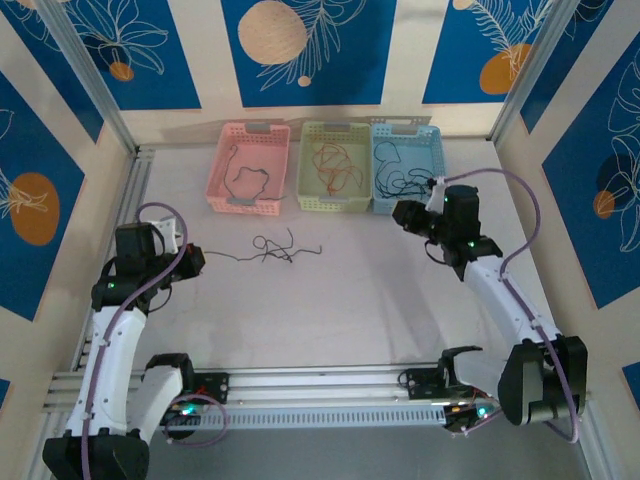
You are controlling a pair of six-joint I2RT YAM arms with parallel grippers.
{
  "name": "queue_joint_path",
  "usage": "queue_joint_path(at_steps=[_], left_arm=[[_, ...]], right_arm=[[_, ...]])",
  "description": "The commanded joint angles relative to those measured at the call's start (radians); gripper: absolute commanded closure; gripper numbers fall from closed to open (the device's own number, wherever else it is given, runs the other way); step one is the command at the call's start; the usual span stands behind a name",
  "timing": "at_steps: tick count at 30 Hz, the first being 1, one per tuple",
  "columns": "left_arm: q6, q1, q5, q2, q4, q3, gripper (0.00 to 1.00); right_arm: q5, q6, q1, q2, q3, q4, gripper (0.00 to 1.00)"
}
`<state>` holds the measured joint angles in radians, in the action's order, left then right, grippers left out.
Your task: Untangle the cables
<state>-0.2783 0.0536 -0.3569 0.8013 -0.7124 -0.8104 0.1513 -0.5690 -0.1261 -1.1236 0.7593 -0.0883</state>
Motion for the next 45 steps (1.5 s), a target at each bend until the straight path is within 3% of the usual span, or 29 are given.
queue_joint_path(at_steps=[1, 6, 10, 12, 16, 22, 31, 39, 45], left_arm=[[0.0, -0.017, -0.086, -0.013, 0.039, -0.007, 1.0], [-0.035, -0.121, -0.127, -0.017, 0.039, -0.022, 1.0], [-0.255, -0.191, -0.292, -0.039, 0.225, 0.055, 1.0], [-0.325, -0.257, -0.285, -0.049, 0.295, 0.09, 1.0], [-0.317, -0.358, -0.198, -0.032, 0.266, 0.105, 1.0], [-0.288, -0.364, -0.013, 0.001, 0.175, 0.138, 1.0], [-0.32, -0.367, 0.016, 0.068, 0.274, 0.235, 1.0], [-0.316, -0.367, 0.049, 0.075, 0.287, 0.259, 1.0], [-0.317, -0.369, 0.034, 0.086, 0.303, 0.287, 1.0]], right_arm=[[0.113, -0.033, -0.011, 0.081, -0.046, 0.077, 0.61], [0.161, -0.01, -0.014, 0.138, -0.062, 0.029, 0.46], [0.182, 0.022, -0.027, 0.189, -0.077, -0.021, 0.41], [0.183, 0.031, -0.04, 0.202, -0.088, -0.036, 0.39], [0.191, 0.048, -0.093, 0.163, -0.09, -0.051, 0.37], [0.144, 0.081, -0.182, -0.024, -0.036, -0.105, 0.36], [0.1, 0.167, -0.375, -0.263, 0.076, -0.162, 0.3], [0.073, 0.182, -0.418, -0.333, 0.131, -0.217, 0.3], [0.025, 0.194, -0.399, -0.341, 0.185, -0.28, 0.38]])
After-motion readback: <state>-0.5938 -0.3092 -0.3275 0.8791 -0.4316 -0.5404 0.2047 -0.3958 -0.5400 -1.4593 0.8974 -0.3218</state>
